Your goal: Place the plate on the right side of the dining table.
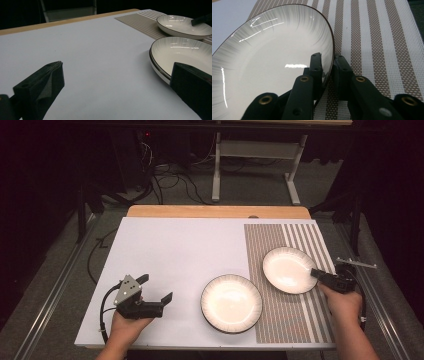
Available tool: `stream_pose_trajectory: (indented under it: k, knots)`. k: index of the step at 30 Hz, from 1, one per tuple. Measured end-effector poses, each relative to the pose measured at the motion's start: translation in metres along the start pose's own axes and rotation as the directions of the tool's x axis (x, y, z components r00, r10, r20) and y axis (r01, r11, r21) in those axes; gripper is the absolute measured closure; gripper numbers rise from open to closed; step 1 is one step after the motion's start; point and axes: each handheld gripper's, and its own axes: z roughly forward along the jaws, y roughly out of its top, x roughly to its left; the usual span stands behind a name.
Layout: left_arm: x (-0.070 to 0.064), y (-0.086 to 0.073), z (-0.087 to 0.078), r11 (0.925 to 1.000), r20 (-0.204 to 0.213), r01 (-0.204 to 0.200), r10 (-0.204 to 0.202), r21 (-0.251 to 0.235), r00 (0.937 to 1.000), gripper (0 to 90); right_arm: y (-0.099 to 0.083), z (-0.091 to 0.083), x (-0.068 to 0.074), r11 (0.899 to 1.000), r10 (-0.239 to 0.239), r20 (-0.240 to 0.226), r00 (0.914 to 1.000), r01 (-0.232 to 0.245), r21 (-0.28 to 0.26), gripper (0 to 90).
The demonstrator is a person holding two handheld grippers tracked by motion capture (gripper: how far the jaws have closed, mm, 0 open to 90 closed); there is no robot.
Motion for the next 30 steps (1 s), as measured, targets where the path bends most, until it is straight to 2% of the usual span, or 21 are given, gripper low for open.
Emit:
stream_pose_trajectory:
  k: [3,6,9,12,17,21,24,25,30]
  knots:
    - [0.001,-0.001,0.001,1.0,0.004,0.002,-0.002,0.003,1.0,0.1,-0.001,0.0,0.001,1.0,-0.019,0.012,0.9998,0.019,-0.01,78.5]
    - [0.001,-0.001,0.0,1.0,-0.006,-0.002,0.002,-0.004,1.0,0.1,0.0,-0.006,0.002,0.998,-0.031,0.023,0.9992,0.033,-0.045,69.3]
    - [0.001,0.0,-0.001,0.9999,-0.011,0.002,-0.002,-0.014,0.9999,0.2,-0.001,-0.014,0.006,0.994,-0.078,0.036,0.9963,0.08,-0.075,63.8]
    - [0.002,0.0,-0.001,0.9999,-0.006,0.005,-0.005,-0.014,1.0,0.1,-0.002,-0.022,0.016,0.981,-0.148,0.05,0.9878,0.153,-0.118,54.0]
    - [0.003,0.001,-0.003,0.9997,-0.001,0.012,-0.012,-0.021,0.9999,0.1,-0.006,-0.034,0.038,0.954,-0.233,0.02,0.9722,0.233,-0.189,38.4]
    - [0.004,0.0,-0.003,0.9996,0.003,0.019,-0.019,-0.021,0.9998,0.2,-0.01,-0.043,0.061,0.927,-0.301,-0.018,0.9535,0.288,-0.239,32.5]
    - [0.003,0.001,-0.004,0.9997,0.006,0.012,-0.012,-0.024,0.9999,0.1,-0.014,-0.046,0.078,0.907,-0.355,-0.053,0.9333,0.331,-0.261,27.3]
    - [0.003,0.001,-0.005,0.9996,0.007,0.012,-0.011,-0.026,0.9999,0.1,-0.016,-0.047,0.085,0.903,-0.365,-0.068,0.9284,0.336,-0.269,25.7]
    - [0.003,0.003,-0.006,0.9995,0.014,0.011,-0.011,-0.03,0.9998,0.1,-0.024,-0.052,0.114,0.874,-0.43,-0.127,0.8937,0.378,-0.304,17.1]
